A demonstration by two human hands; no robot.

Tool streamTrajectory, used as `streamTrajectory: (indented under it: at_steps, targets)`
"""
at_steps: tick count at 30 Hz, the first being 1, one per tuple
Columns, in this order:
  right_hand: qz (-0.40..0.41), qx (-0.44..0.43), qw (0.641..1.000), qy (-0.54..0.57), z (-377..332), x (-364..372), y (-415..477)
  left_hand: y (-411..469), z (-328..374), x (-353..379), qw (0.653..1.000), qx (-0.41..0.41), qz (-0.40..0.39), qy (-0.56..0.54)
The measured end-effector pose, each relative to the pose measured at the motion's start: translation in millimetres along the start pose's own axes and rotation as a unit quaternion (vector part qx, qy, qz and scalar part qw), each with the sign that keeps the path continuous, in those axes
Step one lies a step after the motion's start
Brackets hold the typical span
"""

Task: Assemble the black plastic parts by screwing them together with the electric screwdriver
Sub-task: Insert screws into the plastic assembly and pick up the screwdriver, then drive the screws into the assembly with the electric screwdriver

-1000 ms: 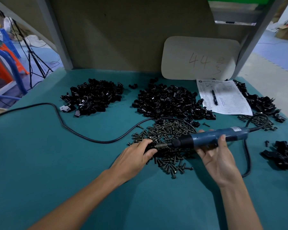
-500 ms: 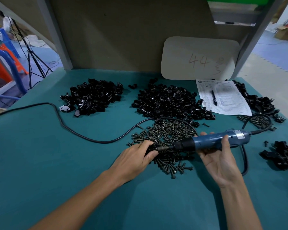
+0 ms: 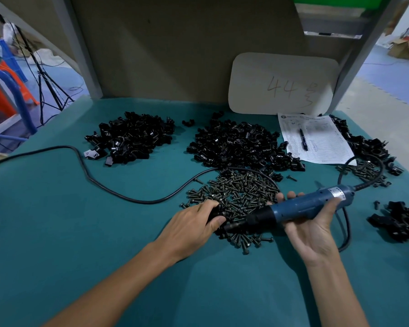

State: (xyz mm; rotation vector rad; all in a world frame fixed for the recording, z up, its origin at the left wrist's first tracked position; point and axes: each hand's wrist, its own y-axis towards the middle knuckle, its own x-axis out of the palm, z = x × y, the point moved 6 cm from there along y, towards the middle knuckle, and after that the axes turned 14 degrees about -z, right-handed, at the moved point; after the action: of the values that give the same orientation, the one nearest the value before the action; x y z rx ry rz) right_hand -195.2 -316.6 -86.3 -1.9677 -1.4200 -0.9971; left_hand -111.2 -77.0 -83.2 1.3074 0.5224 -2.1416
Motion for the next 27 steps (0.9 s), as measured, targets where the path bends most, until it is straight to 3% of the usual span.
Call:
streamTrajectory:
  at_steps: [6, 9, 12, 16, 22, 24, 25, 27]
  targets:
    - [0.076, 0.035, 0.994, -0.065, -21.0, -5.6, -8.9, -3.9, -5.1, -4.7, 0.998, -0.011, 0.020, -0.056]
    - [0.140, 0.034, 0.969, -0.202, -45.7, -5.8, -6.1, -2.8, -8.5, -7.8, 0.994, -0.005, 0.035, -0.107]
    - [0.183, 0.045, 0.889, -0.417, -66.4, -8.0, -2.5, -1.8, -16.6, -11.2, 0.978, -0.021, 0.066, -0.194]
    - [0.179, 0.064, 0.755, -0.628, -65.1, -10.9, -2.8, -5.5, -31.7, -20.2, 0.941, -0.072, 0.127, -0.305]
    - [0.202, 0.106, 0.579, -0.782, -54.7, -0.3, -0.4, -6.0, -35.6, -17.9, 0.930, -0.107, 0.106, -0.334]
    - [0.198, 0.064, 0.518, -0.829, -52.9, 20.1, -4.8, -6.3, -35.7, -17.4, 0.932, -0.097, 0.116, -0.331]
    - [0.175, 0.022, 0.508, -0.843, -47.8, 35.3, -7.2, -6.3, -35.0, -18.2, 0.933, -0.091, 0.122, -0.328]
    - [0.060, -0.012, 0.540, -0.840, -22.1, 63.9, -10.0, -5.8, -35.4, -19.4, 0.930, -0.087, 0.126, -0.334]
